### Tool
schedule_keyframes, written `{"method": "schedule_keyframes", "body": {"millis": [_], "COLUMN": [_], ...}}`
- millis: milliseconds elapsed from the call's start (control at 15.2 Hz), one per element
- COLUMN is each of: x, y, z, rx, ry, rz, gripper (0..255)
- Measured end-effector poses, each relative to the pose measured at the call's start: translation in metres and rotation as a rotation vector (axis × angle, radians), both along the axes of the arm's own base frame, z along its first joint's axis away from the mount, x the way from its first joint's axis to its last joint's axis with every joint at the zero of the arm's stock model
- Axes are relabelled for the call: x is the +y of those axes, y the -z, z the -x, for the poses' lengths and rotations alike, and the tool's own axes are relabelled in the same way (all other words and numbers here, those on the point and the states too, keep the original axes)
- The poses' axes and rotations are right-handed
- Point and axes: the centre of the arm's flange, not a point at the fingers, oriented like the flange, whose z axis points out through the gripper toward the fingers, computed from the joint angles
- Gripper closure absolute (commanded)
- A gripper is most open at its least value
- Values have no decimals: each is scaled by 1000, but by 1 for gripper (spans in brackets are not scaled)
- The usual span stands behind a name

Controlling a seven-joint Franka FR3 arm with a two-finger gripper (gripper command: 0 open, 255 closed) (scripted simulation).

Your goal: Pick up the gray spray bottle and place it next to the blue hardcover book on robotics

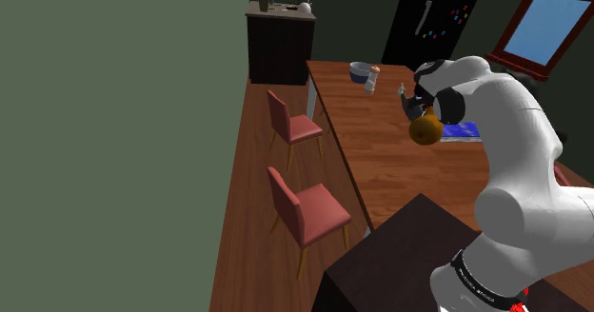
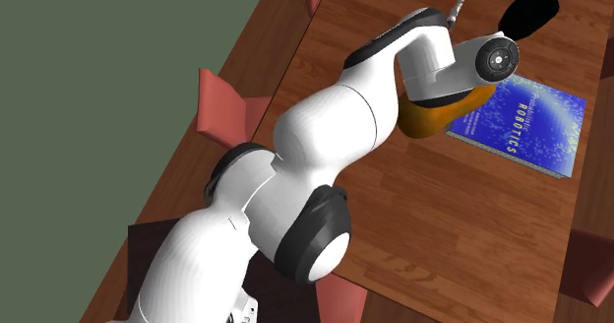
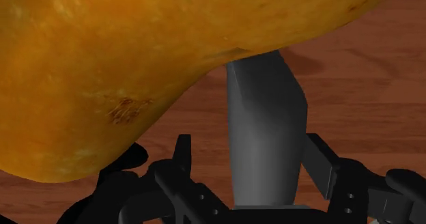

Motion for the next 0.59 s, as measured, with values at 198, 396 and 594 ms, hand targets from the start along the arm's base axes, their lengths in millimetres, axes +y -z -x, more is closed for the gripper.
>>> {"method": "schedule_keyframes", "body": {"millis": [198,396,594], "x": [0,4,11], "y": [6,-8,-36], "z": [-1,10,25], "rx": [5,7,6], "ry": [1,2,2], "rz": [-6,-6,-5], "gripper": [0,0,0]}}
